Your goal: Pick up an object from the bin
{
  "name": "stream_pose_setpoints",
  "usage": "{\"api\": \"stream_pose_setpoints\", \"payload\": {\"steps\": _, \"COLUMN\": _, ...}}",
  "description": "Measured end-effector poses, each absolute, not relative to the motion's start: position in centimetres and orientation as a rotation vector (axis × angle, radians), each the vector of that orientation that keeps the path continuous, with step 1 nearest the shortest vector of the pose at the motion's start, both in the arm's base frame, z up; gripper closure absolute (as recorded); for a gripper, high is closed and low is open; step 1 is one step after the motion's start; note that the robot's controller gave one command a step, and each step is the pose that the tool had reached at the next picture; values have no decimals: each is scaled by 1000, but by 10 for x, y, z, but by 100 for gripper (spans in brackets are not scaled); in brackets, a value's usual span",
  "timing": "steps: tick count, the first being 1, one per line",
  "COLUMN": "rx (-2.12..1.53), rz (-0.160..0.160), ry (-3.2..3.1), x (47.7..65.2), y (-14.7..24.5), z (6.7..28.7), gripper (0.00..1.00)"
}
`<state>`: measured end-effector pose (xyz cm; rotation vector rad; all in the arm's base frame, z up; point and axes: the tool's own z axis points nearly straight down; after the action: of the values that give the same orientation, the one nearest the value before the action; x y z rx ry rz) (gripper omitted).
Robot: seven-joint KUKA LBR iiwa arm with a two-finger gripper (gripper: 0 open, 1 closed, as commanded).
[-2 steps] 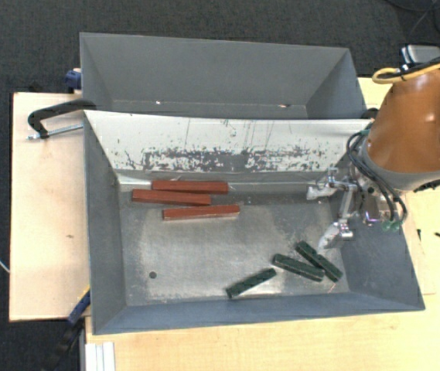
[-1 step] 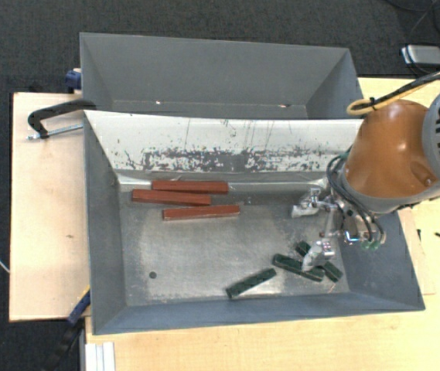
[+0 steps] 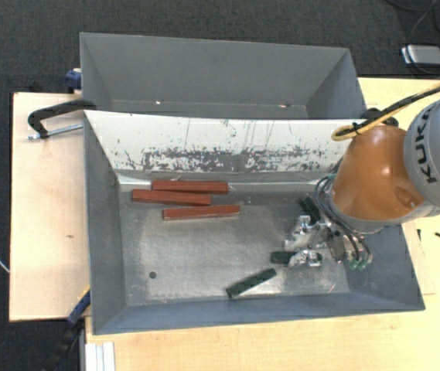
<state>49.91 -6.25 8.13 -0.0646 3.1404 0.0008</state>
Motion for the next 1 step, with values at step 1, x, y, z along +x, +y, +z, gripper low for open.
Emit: {"api": "stream_pose_setpoints", "payload": {"steps": 1, "rx": -65, "rz": 1, "ry": 3140, "x": 499, "y": -62, "z": 81, "gripper": 100}}
